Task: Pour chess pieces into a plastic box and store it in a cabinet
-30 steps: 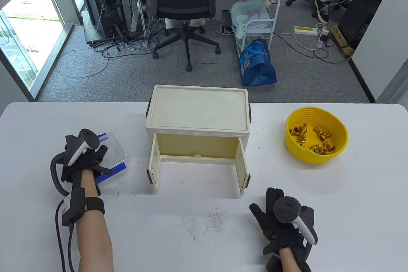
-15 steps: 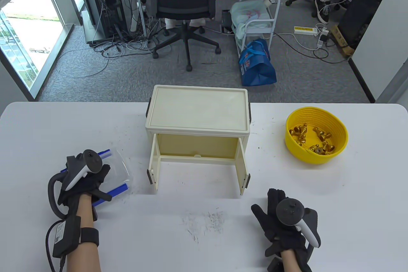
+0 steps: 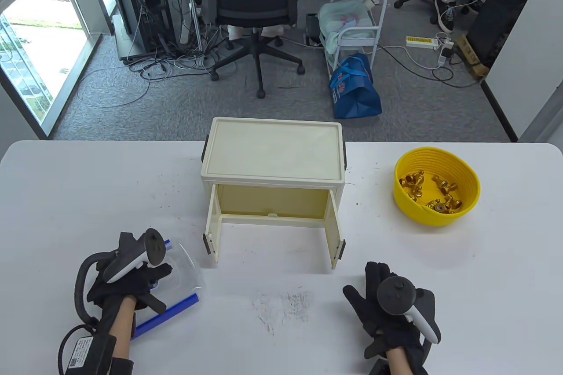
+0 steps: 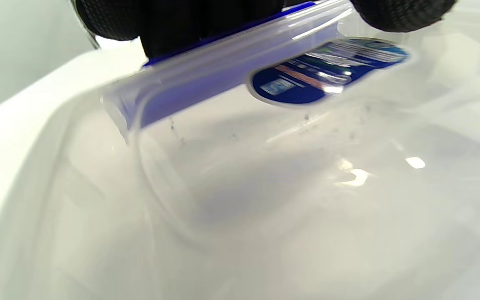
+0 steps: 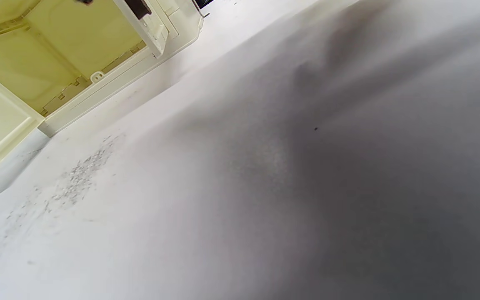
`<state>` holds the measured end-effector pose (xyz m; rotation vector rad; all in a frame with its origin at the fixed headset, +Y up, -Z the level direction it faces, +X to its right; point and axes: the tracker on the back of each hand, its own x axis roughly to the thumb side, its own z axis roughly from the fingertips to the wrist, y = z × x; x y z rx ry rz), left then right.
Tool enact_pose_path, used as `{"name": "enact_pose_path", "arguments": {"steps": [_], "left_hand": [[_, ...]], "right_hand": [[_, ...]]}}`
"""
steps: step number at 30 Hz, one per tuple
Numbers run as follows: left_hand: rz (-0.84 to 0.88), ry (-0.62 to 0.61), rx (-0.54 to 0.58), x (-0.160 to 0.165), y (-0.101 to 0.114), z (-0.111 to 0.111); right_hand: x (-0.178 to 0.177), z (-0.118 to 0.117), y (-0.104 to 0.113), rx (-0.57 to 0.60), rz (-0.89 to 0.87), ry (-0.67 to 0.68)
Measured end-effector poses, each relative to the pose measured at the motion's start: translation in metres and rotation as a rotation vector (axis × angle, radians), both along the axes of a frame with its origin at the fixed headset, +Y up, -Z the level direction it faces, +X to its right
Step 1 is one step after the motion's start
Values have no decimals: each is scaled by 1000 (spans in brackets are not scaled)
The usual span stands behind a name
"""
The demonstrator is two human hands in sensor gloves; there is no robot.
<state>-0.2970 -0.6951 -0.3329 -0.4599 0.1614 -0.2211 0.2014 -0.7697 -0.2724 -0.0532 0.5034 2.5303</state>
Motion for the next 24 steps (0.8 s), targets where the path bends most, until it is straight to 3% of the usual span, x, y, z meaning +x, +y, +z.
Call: {"name": "enact_pose_path", "arguments": {"steps": [7,15,18,24], "left_hand": [[38,-98,-85,20,-3,8],[429,-142,-247,46,-33,17],[545,-75,-231,58,-42,23],[527,-7,-158,81,-41,33]], "right_hand": [[0,0,0,-4,-5,1],[-1,0,1,-9,-6,-3],[-2,0,1,-13,3,1],[-3,0,1,-25,11,7]]}}
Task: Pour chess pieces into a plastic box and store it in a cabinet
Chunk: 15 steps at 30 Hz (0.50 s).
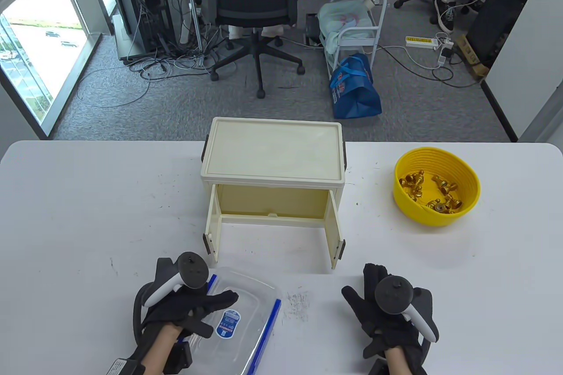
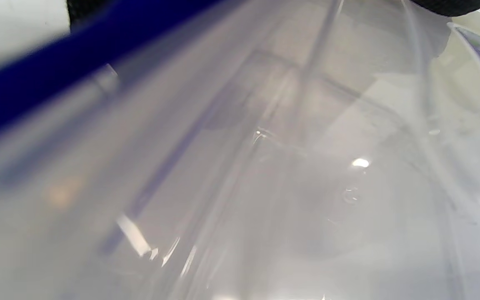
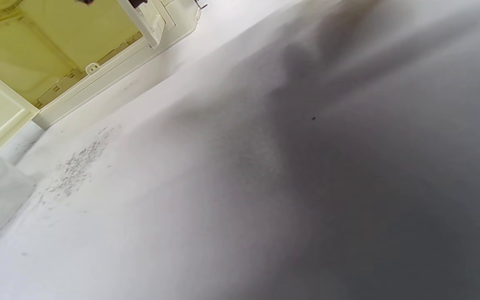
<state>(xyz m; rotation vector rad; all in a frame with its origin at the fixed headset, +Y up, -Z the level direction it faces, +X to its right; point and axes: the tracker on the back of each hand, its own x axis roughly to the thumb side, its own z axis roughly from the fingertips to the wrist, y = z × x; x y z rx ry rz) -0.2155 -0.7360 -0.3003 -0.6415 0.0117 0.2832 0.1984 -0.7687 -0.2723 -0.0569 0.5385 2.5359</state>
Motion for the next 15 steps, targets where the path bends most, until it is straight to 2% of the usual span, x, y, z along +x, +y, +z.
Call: {"name": "enact_pose_path", "arguments": {"steps": [9,15], "left_hand": [[24,179,7,33,0,-2],[11,264,9,54,1,-14]], "right_hand": [[-2,0,0,-15,6,5],[-3,0,0,-20,2,9]]}}
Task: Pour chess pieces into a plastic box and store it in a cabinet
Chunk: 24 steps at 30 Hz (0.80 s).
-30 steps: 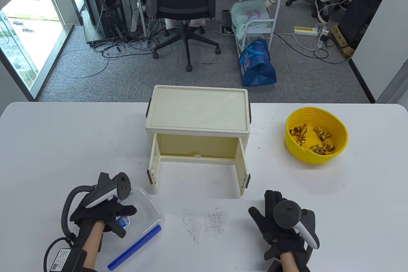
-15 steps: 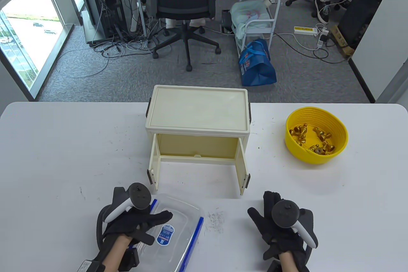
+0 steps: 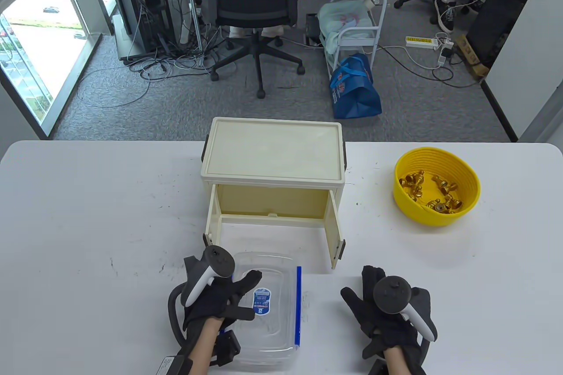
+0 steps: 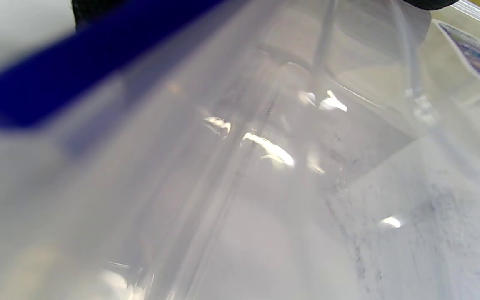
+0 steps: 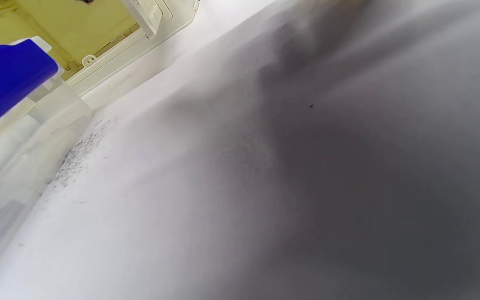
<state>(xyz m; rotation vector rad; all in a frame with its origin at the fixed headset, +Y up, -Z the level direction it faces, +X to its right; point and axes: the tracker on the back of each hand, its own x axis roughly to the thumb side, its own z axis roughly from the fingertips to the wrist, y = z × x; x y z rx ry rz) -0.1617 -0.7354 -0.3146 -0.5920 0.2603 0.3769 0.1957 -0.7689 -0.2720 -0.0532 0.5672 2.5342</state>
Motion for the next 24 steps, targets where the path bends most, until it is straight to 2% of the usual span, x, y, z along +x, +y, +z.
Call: {"name": "enact_pose_path", "arguments": {"steps": [10,14,17,20,24], "left_hand": [[-16,55,-8,13,1,-22],[-13,55,-3,14,2,-24],[-71,35,32,17,9,-20],[-151,-49,83,20,26,-10],[-122,-159,130,16,47,8]], "right_hand": [[-3,0,0,-3,12,17],[-4,0,2,6,15,20],[-6,2,5,8,44,22],[-13,5,13,13,151,15],[-26,11,22,57,157,83]]}}
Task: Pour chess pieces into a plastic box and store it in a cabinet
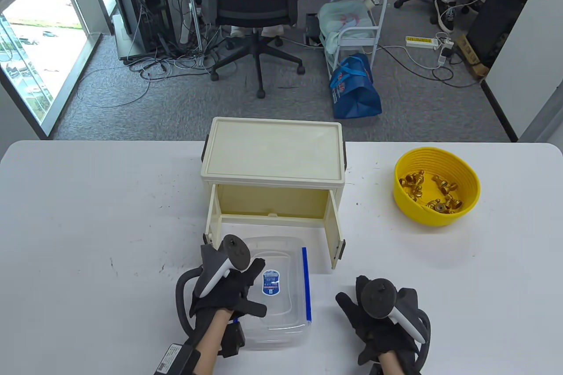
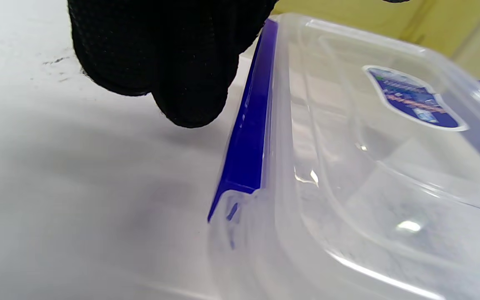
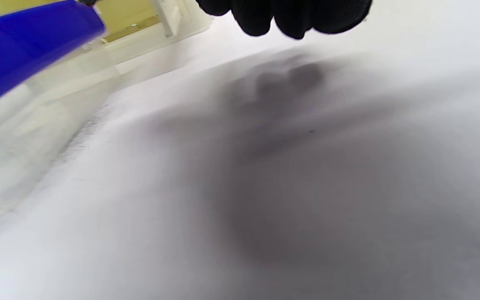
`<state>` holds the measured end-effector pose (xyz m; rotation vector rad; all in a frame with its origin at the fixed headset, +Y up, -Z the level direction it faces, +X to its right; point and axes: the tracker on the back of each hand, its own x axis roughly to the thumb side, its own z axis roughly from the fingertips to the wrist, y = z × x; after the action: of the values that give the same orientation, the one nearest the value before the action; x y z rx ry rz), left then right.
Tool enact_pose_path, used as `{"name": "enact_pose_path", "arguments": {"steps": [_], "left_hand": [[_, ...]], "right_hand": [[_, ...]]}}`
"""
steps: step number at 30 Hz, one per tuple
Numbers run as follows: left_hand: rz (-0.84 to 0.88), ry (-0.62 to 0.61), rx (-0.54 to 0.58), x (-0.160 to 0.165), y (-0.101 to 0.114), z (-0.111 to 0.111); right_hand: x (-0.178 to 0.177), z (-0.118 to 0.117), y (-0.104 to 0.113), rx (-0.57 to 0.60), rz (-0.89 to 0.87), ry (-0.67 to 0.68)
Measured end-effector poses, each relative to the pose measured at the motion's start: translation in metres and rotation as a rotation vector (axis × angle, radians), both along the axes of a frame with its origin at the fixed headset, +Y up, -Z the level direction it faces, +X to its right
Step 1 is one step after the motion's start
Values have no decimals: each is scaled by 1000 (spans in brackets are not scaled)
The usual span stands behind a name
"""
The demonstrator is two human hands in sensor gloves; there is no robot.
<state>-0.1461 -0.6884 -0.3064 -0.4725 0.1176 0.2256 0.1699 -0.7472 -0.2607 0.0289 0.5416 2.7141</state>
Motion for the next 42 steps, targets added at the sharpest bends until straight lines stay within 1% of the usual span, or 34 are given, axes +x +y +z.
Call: {"name": "enact_pose_path", "arguments": {"steps": [1,3,7,8,9,11,14,16,17,18,21,23,24,27,30,33,35,36,37,39,40,42], "left_hand": [[15,-31,22,-4,3,6],[64,-59,48,-13,1,15],[236,-56,35,-29,-23,22],[308,-61,31,-32,-31,23],[386,-48,48,-34,-41,25],[478,-12,95,-36,-54,28],[549,8,104,-38,-73,28],[605,-22,110,-38,-80,29],[619,-17,123,-38,-81,30],[603,-14,154,-36,-81,32],[464,-14,244,-29,-76,35],[481,-6,245,-30,-77,35],[501,1,240,-29,-77,35],[438,-2,278,-27,-75,36],[438,9,287,-27,-75,36],[389,17,322,-24,-74,37],[392,29,324,-25,-74,37],[387,102,307,-28,-78,39],[461,75,309,-33,-82,38],[585,164,216,-41,-86,35],[613,178,200,-42,-87,35],[618,178,198,-46,-89,34]], "right_hand": [[-5,2,2,4,-41,25],[-13,4,4,10,-115,68],[-31,2,1,-12,-236,111],[-35,1,-1,-28,-266,113],[-40,0,-5,-49,-310,130],[-46,-2,-10,-68,-353,150],[-55,-4,-17,-55,-369,137],[-61,-4,-21,-49,-361,117],[-61,-3,-21,-30,-363,125],[-63,-1,-21,-8,-368,103],[-70,3,-19,57,-276,87],[-72,5,-18,91,-251,61],[-72,5,-18,88,-257,62],[-72,6,-18,97,-253,45],[-73,7,-18,118,-233,30],[-75,9,-17,146,-207,7],[-73,9,-20,149,-188,-36],[-68,9,-20,118,-271,-52],[-68,8,-23,84,-307,-55],[-68,9,-22,88,-287,-58],[-69,10,-21,101,-266,-61],[-69,11,-20,118,-250,-63]]}}
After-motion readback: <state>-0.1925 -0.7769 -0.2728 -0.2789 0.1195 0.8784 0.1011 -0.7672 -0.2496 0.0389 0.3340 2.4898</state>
